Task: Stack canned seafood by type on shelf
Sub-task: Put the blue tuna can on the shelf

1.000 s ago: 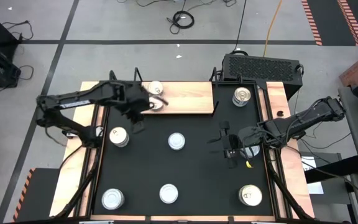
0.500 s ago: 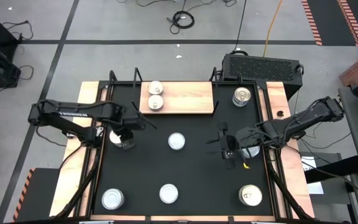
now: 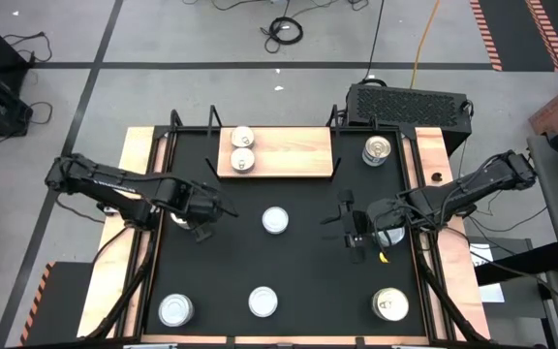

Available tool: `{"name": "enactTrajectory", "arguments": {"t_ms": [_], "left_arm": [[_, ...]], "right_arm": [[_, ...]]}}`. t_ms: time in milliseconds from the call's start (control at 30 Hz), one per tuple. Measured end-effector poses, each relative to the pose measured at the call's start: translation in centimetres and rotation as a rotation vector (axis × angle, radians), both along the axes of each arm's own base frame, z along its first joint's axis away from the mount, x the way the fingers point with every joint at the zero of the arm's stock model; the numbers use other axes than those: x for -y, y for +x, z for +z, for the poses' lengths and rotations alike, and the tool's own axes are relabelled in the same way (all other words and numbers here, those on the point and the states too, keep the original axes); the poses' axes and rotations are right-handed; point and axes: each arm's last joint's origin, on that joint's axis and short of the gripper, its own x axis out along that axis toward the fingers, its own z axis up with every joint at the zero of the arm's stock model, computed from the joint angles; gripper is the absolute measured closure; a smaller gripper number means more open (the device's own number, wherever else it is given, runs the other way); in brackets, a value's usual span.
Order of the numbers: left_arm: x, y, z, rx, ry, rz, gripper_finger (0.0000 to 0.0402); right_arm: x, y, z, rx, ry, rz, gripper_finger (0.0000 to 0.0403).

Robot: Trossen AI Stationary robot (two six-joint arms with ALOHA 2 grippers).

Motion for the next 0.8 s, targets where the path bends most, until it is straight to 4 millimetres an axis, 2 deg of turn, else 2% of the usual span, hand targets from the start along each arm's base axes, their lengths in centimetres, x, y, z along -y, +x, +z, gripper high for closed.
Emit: {"name": "enactTrajectory", "arguments": {"t_ms": [267, 500, 800], "left_arm": [[0.8, 1.3, -1.8, -0.085, 0.081, 0.045, 0.0317], [1.1, 1.9, -3.7, -0.252, 0.066, 0.095, 0.0317], [1.2, 2.9, -5.8, -0.374, 0.095, 0.123, 0.0317]], "right_arm": [[0.0, 0.0, 0.0, 0.001, 0.000, 0.000, 0.0234], [0.0, 0.0, 0.0, 0.002, 0.000, 0.000, 0.0234], [0.0, 0.0, 0.0, 0.002, 0.001, 0.000, 0.0234]]}}
